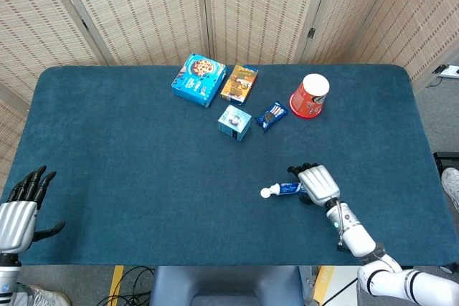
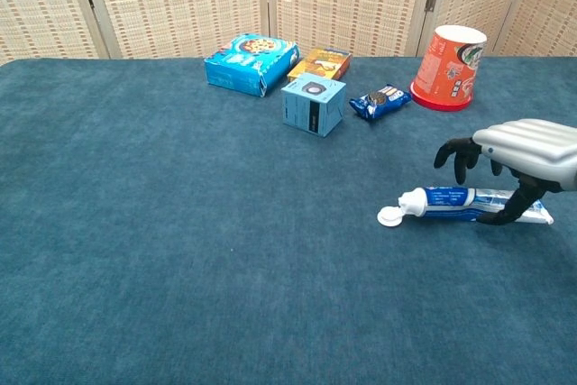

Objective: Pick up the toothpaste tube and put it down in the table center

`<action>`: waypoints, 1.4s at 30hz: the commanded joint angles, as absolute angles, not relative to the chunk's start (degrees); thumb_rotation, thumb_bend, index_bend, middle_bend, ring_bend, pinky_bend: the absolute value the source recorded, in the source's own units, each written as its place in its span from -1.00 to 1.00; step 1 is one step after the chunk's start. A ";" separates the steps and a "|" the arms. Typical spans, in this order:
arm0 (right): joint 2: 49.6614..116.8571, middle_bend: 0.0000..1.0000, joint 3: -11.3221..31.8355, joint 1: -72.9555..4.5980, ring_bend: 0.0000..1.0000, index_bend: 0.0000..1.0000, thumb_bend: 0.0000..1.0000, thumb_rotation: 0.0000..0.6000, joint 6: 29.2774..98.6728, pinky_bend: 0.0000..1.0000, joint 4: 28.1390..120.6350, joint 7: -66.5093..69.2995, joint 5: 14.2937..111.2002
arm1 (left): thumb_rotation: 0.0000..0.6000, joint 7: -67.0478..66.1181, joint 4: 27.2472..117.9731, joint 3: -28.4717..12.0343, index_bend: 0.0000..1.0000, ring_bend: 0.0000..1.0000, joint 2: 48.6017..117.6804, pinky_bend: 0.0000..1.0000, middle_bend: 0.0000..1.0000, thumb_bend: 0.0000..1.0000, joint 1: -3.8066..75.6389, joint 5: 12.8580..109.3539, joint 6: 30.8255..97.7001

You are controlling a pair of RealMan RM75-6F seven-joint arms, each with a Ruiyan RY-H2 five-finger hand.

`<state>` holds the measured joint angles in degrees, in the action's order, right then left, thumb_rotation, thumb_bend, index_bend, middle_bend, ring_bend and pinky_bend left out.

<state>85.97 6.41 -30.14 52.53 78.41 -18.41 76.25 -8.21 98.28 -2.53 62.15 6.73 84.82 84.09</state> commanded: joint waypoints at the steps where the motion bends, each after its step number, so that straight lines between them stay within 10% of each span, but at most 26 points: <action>1: 87.00 -0.16 5.86 -30.72 -0.40 -0.35 -0.44 1.00 52.06 -0.22 77.11 -18.97 75.74 | 1.00 -8.03 98.11 -2.54 -0.79 -0.89 62.21 -0.68 -0.96 -1.00 6.66 84.71 84.12; 16: 87.46 -0.02 4.99 -31.48 -0.27 -0.12 -0.25 1.00 52.50 -0.15 75.47 -19.01 74.87 | 1.00 -7.47 97.46 -2.63 -0.79 -0.89 62.40 -0.68 -0.96 -1.00 6.60 84.74 84.16; 27: 87.08 0.38 4.98 -32.24 0.11 0.42 0.08 1.00 55.01 0.04 78.01 -14.91 78.30 | 1.00 -7.12 97.46 -3.36 -0.79 -0.89 61.92 -0.68 -0.96 -1.00 7.43 84.65 83.52; 42: 87.57 0.42 9.11 -37.93 0.16 0.47 0.09 1.00 57.41 0.10 89.46 10.75 87.15 | 1.00 -2.49 97.03 -6.35 -0.87 -0.89 63.00 -0.68 -0.96 -0.92 15.17 88.68 77.88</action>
<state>86.14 7.82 -36.18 57.30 88.16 7.60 85.89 -2.59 97.11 -6.15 62.63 14.47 88.06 78.52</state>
